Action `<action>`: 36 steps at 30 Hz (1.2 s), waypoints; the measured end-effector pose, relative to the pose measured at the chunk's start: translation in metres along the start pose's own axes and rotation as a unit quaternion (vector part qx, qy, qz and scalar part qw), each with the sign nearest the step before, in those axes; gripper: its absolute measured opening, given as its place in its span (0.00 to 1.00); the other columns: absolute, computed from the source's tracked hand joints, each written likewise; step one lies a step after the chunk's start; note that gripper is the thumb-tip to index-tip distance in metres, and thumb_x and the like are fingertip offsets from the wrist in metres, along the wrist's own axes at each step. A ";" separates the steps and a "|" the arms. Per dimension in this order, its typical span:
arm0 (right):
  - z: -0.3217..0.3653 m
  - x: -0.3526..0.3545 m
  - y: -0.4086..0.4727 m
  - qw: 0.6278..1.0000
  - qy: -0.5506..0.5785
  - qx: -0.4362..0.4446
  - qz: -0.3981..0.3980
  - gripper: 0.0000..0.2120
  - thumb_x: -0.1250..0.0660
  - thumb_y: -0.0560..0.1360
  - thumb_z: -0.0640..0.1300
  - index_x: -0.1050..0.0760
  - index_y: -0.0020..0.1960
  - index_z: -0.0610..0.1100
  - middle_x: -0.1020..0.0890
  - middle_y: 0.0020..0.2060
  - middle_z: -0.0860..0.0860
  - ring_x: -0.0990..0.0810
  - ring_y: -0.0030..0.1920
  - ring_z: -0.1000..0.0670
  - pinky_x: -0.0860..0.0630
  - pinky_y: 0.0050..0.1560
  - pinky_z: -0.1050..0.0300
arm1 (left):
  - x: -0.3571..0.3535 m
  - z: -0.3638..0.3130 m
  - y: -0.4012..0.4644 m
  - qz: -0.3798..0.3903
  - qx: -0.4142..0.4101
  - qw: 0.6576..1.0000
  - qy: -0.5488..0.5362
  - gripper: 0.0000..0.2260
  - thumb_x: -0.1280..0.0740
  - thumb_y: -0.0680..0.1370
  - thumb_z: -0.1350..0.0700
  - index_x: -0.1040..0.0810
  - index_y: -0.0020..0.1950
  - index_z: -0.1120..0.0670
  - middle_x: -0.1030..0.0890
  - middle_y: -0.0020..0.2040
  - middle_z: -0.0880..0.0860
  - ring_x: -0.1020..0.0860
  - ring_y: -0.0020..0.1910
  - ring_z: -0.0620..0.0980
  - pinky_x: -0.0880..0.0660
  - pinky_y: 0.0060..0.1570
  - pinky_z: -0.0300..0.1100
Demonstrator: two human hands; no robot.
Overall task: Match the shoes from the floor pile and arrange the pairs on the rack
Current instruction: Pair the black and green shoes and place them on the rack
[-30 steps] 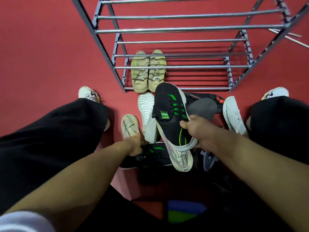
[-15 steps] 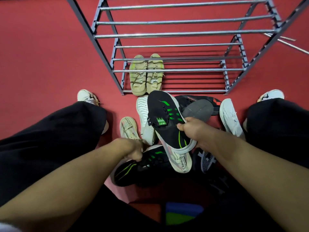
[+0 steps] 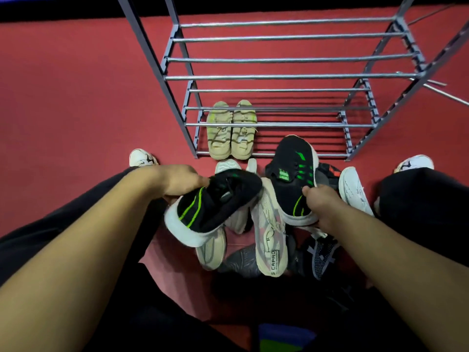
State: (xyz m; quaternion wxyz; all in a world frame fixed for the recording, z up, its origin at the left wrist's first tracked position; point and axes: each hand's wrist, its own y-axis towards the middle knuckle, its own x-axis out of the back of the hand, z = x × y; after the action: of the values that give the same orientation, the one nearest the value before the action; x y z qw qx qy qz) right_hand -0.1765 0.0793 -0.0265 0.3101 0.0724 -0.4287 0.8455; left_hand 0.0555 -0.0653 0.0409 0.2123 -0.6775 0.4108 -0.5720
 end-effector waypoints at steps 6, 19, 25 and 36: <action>-0.014 -0.004 0.015 0.998 -0.001 -0.057 0.008 0.17 0.40 0.76 0.40 0.28 0.63 0.35 0.21 0.51 0.38 0.20 0.53 0.37 0.24 0.56 0.42 | -0.094 -0.018 0.043 -0.032 0.019 0.948 -0.317 0.13 0.45 0.83 0.51 0.27 0.54 0.59 0.27 0.36 0.57 0.26 0.29 0.54 0.24 0.19 0.43; -0.034 -0.002 0.033 0.996 -0.003 -0.070 0.047 0.10 0.44 0.78 0.34 0.26 0.51 0.43 0.24 0.38 0.45 0.28 0.33 0.49 0.32 0.32 0.60 | -0.120 -0.013 0.072 -0.020 0.076 0.803 -0.590 0.07 0.40 0.77 0.61 0.24 0.50 0.55 0.22 0.39 0.54 0.24 0.35 0.51 0.23 0.36 0.44; -0.008 0.005 0.057 0.998 0.043 -0.040 0.017 0.13 0.45 0.79 0.34 0.30 0.39 0.45 0.32 0.30 0.47 0.36 0.28 0.50 0.39 0.28 0.62 | -0.116 -0.027 0.084 -0.105 0.030 0.848 -0.519 0.06 0.39 0.81 0.58 0.22 0.48 0.55 0.22 0.35 0.54 0.25 0.26 0.51 0.26 0.20 0.37; 0.023 0.021 0.153 0.999 0.030 0.025 -0.037 0.13 0.45 0.75 0.33 0.26 0.40 0.46 0.26 0.32 0.52 0.32 0.28 0.52 0.39 0.27 0.62 | -0.069 -0.108 0.175 -0.144 -0.057 0.890 -0.429 0.12 0.40 0.81 0.56 0.23 0.56 0.63 0.21 0.57 0.70 0.20 0.38 0.62 0.27 0.36 0.40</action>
State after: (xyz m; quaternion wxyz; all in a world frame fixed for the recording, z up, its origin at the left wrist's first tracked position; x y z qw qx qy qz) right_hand -0.2863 0.0041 -0.1084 0.3522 0.0701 -0.3949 0.8456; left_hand -0.1020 -0.0906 -0.1053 0.2439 -0.9198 0.2094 -0.2249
